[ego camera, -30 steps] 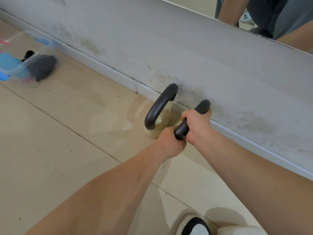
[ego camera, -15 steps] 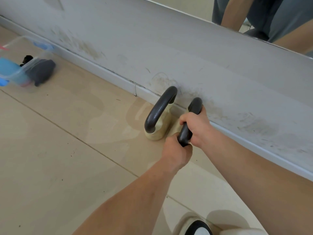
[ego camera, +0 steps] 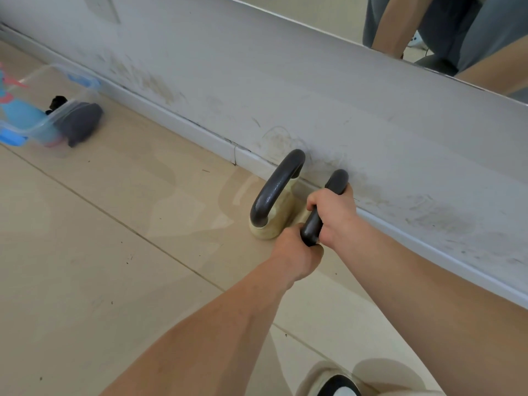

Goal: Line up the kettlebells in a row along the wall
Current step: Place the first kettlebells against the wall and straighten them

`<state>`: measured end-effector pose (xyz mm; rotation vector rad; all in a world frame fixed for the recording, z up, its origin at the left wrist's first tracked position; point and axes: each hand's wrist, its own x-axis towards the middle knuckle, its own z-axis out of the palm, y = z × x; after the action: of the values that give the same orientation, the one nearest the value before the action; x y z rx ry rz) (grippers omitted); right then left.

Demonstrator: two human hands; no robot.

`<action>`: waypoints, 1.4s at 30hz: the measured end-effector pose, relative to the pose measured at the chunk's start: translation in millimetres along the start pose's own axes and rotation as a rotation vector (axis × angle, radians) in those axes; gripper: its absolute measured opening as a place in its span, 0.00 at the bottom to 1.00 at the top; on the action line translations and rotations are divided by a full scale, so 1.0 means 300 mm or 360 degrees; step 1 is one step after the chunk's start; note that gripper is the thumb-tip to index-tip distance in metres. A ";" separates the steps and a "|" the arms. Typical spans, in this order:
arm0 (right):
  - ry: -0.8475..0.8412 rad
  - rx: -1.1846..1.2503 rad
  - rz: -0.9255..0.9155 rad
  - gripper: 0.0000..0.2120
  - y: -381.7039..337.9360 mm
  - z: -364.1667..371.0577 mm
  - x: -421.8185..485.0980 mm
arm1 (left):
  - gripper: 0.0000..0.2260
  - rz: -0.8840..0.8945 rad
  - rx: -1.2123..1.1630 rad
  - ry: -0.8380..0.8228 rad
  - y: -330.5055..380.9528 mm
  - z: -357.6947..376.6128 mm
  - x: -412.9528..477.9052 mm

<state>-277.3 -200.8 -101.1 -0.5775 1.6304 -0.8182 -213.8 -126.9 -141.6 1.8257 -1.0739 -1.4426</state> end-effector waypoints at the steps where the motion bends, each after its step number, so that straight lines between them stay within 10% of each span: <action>1: 0.0001 0.0012 0.0005 0.39 0.001 0.002 0.000 | 0.05 0.0002 0.0014 -0.0004 0.000 -0.005 0.001; 42: -0.0317 -0.0347 -0.0089 0.20 0.059 -0.081 -0.031 | 0.15 0.0271 0.0496 0.0081 -0.023 -0.030 -0.051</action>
<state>-297.8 -177.9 -106.7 -0.8349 1.5345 -0.6054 -204.9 -110.7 -137.2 1.9134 -1.4560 -1.1745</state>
